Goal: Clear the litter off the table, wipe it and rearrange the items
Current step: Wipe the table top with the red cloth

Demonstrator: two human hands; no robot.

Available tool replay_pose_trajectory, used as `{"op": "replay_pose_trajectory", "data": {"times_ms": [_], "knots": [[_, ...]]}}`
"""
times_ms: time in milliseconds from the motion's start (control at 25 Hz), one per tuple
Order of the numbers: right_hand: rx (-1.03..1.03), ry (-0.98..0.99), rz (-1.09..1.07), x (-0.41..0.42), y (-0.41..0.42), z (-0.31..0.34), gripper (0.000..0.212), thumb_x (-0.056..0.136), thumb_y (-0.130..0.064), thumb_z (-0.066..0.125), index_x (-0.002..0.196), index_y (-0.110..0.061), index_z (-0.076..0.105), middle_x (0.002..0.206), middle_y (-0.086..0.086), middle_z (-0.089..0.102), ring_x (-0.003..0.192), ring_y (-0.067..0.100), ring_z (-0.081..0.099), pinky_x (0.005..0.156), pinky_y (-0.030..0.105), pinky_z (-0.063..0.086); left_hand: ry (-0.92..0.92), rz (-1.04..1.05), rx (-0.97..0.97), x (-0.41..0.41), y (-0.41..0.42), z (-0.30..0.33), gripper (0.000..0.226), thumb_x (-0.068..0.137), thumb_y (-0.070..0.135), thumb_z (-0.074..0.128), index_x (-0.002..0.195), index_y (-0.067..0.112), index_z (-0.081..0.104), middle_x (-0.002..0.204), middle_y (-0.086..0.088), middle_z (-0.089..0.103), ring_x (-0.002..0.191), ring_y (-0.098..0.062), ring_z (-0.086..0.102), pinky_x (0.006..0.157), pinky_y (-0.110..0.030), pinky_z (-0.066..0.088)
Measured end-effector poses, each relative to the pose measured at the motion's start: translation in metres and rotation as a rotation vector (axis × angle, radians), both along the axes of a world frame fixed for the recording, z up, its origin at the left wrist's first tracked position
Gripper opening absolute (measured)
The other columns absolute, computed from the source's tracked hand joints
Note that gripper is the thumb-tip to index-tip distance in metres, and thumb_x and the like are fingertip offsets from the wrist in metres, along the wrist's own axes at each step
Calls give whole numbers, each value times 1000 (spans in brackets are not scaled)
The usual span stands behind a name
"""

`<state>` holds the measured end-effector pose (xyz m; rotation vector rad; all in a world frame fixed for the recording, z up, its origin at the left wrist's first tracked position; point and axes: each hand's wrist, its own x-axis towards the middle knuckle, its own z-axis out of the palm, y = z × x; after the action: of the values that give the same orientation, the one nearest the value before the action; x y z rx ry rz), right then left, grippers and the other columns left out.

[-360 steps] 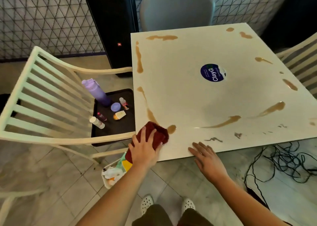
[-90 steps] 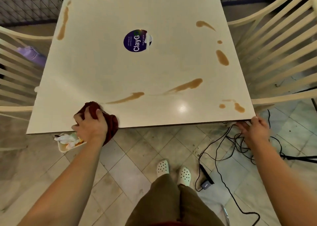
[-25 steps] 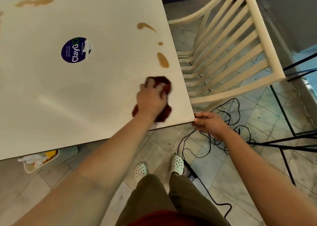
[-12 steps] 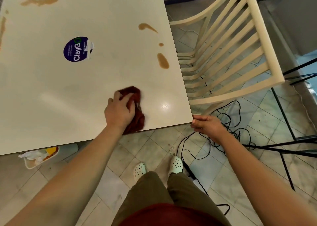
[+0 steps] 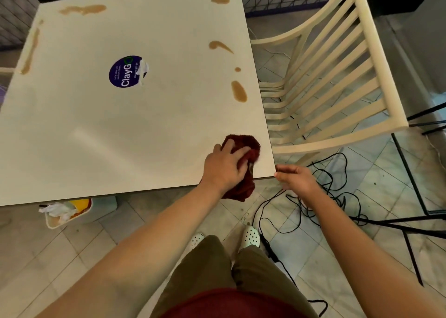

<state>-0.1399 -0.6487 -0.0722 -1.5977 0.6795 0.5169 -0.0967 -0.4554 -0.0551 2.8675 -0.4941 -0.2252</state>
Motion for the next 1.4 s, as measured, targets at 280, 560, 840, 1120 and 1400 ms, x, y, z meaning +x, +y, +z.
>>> {"op": "replay_pose_trajectory", "data": {"times_ms": [280, 560, 840, 1120, 1400], "knots": [[-481, -384, 210, 17, 47, 21, 43, 85, -15, 61, 128, -14, 52, 129, 9, 45, 122, 22, 42, 98, 21, 30, -7, 458, 54, 61, 88, 5, 40, 93, 38, 41, 132, 33, 47, 130, -8, 42, 107, -33, 47, 80, -39, 45], [-585, -559, 407, 44, 103, 35, 36, 90, -12, 52, 125, -12, 55, 130, 6, 49, 120, 22, 45, 100, 24, 33, 234, 577, -124, 86, 81, 18, 50, 92, 45, 42, 139, 28, 37, 138, -10, 29, 115, -36, 47, 97, -35, 38], [-729, -611, 833, 60, 183, 33, 62, 94, -36, 43, 148, -18, 17, 153, 12, 19, 138, 29, 24, 115, 36, 18, 227, 424, -417, 47, 146, 22, 38, 98, 29, 39, 134, 21, 49, 111, -8, 51, 109, -25, 54, 92, -27, 40], [-749, -675, 1015, 91, 235, 10, 66, 83, -54, 33, 143, -24, 31, 153, 15, 21, 142, 36, 15, 113, 51, 20, 57, 664, -336, 62, 250, 12, 35, 91, 16, 49, 125, 15, 57, 122, -9, 49, 105, -25, 57, 90, -32, 48], [-969, -614, 558, 114, 180, 7, 43, 74, -33, 43, 110, -14, 57, 125, 23, 53, 107, 44, 54, 89, 55, 48, 15, 336, -231, 129, 216, 3, 31, 88, 16, 50, 117, 17, 62, 115, -6, 53, 101, -26, 54, 89, -33, 40]]}}
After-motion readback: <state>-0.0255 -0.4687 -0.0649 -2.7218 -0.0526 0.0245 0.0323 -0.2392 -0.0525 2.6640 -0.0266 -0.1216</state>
